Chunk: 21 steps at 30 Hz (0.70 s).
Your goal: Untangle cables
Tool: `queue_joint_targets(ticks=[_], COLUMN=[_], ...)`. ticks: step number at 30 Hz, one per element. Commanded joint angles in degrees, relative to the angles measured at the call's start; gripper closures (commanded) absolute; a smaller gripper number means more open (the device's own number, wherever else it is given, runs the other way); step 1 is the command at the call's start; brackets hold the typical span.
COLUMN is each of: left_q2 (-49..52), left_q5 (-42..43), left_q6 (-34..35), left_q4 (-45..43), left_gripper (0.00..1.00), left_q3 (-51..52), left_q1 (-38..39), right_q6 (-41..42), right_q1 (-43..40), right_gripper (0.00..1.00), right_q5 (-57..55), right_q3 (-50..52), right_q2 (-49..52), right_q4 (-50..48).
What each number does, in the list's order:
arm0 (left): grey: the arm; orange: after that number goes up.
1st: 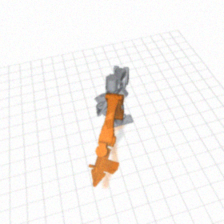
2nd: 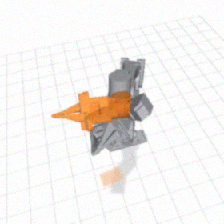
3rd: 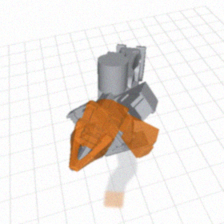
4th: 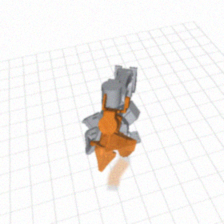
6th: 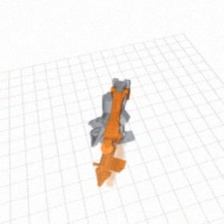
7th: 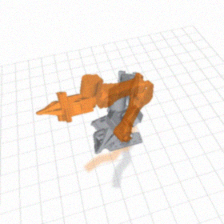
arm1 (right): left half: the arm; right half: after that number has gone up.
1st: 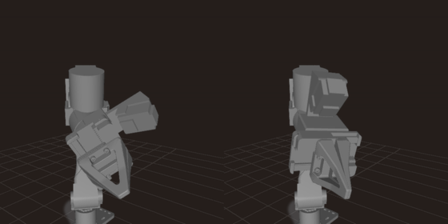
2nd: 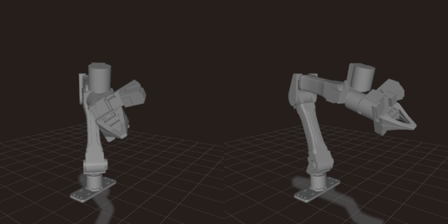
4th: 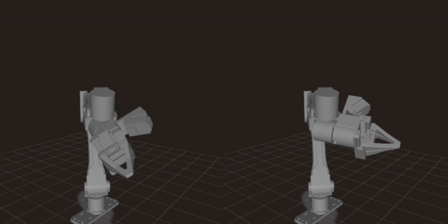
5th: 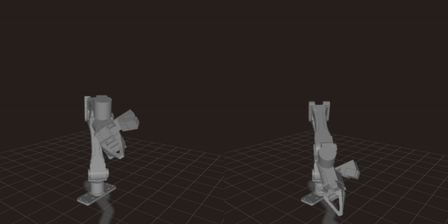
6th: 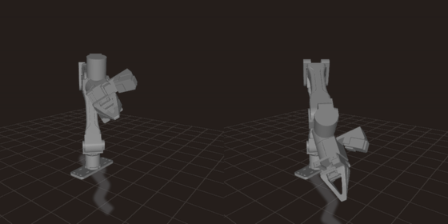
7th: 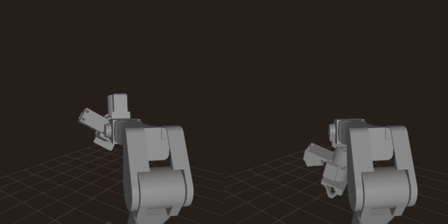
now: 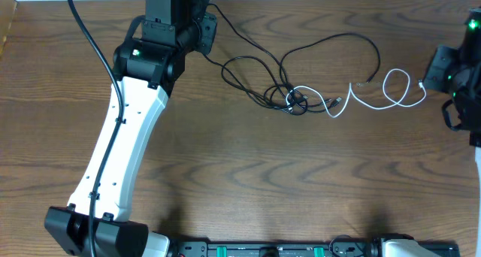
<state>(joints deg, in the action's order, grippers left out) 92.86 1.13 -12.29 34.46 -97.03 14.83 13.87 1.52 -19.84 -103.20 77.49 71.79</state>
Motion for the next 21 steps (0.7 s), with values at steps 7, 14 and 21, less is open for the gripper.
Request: queue_joint_targets(ticks=[7,14,21], left_q2=[-0.37,-0.37,-0.37], left_q5=[-0.72,-0.7,-0.7], left_q6=[-0.79,-1.03,-1.01], left_q4=[-0.26,-0.26,-0.26], left_gripper=[0.93,0.93,0.93], left_q3=[-0.17,-0.17,-0.17], left_q1=[-0.13,-0.13,-0.13], right_q6=[-1.92,-4.02,-5.4], right_q1=[1.6,6.75,10.67], right_gripper=[0.63,0.6,0.6], right_q5=[8.61,10.84,11.78], right_q3=[-0.83,-0.66,-0.61], right_q2=[9.6,16.55,24.94], right_q4=[1.18,1.31,1.09])
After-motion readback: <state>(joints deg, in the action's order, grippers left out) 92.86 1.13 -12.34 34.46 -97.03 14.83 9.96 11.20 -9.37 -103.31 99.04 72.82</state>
